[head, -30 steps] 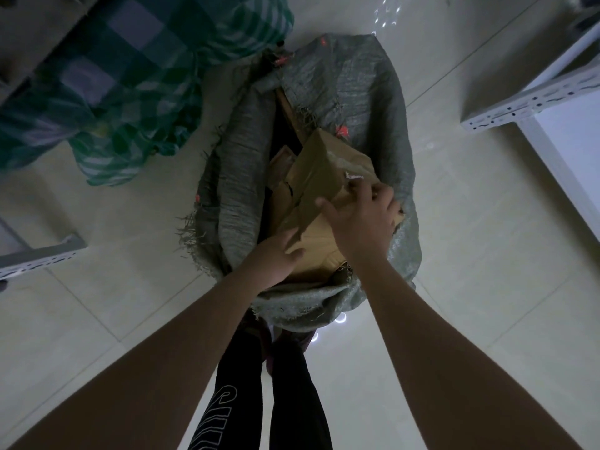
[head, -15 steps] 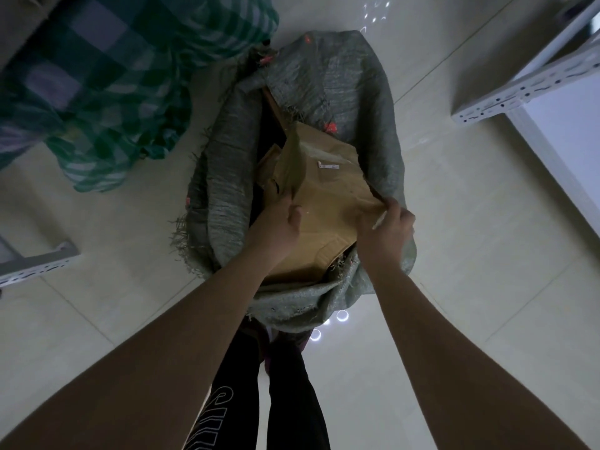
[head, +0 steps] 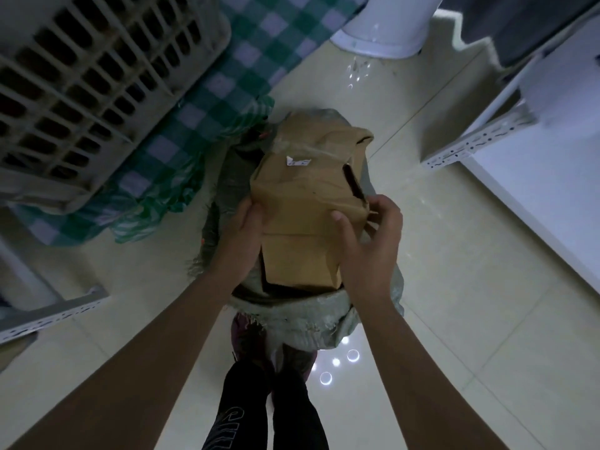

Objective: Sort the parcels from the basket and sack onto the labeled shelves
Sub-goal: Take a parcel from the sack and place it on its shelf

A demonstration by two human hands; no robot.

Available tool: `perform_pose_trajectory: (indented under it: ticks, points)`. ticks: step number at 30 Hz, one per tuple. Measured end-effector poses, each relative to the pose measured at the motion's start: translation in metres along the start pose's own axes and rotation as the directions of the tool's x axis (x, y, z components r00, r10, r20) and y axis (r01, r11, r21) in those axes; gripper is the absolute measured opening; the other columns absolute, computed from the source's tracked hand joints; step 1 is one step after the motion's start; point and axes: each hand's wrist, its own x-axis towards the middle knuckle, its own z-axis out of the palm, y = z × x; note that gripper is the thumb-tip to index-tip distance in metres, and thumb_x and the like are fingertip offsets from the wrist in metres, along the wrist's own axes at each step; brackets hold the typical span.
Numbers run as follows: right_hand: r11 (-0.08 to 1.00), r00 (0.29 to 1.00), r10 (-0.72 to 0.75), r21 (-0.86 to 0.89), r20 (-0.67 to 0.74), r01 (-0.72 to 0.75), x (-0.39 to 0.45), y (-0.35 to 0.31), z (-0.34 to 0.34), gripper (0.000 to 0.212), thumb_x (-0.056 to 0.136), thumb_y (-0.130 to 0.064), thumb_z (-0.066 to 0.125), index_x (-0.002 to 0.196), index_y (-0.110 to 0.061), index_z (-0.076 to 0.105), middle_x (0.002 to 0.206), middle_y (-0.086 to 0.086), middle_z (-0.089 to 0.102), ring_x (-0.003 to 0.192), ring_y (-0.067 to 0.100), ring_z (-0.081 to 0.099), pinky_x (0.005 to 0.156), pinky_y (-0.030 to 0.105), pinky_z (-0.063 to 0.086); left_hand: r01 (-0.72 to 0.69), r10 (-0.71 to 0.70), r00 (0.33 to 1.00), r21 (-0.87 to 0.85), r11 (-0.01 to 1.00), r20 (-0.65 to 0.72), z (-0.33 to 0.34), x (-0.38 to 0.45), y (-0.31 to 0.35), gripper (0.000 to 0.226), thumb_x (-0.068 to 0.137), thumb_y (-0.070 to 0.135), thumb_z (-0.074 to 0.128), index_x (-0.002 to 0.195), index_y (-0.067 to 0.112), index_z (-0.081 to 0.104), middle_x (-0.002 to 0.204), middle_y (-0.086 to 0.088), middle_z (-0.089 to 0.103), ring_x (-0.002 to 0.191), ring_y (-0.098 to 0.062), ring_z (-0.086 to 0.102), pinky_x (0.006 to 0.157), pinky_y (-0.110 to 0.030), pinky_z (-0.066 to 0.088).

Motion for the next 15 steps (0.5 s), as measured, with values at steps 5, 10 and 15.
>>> perform_pose_trajectory:
  ticks: [5,10,15]
  points:
    - [0.997,0.999,-0.011,0.081,-0.037,0.014,0.008,-0.032,-0.009,0.036,0.088,-0.025,0.072,0.116,-0.028,0.048,0.111,-0.013,0.049,0.106,0.002,0.051,0.091,0.016,0.043,-0.045,0.043,0.999,-0.083,0.996,-0.026,0.004,-0.014,0.047,0.047,0.101,0.054,0.023,0.142,0.036,0.034,0.139,0.007,0.043,0.128,-0.018,0.045,0.109,-0.046,0.038]
    - [0.994,0.997,-0.015,0.111,-0.081,0.024,0.013,-0.051,-0.022,0.04,0.089,-0.023,0.07,0.123,-0.015,0.05,0.118,-0.002,0.051,0.108,0.005,0.051,0.094,0.02,0.045,-0.09,0.091,0.996,-0.085,0.992,0.011,0.011,-0.024,0.078,0.042,0.091,0.07,0.025,0.122,0.044,0.034,0.106,0.025,0.044,0.113,-0.013,0.048,0.102,-0.05,0.044]
    - [0.99,0.996,-0.031,0.133,-0.087,0.043,0.018,-0.067,-0.036,0.039,0.089,-0.028,0.065,0.122,-0.012,0.051,0.119,0.001,0.051,0.113,0.016,0.051,0.098,0.028,0.044,-0.088,0.089,0.996,-0.061,0.994,0.016,0.019,-0.032,0.092,0.065,0.091,0.068,0.031,0.143,0.03,0.032,0.114,0.015,0.046,0.1,-0.008,0.052,0.096,-0.049,0.049]
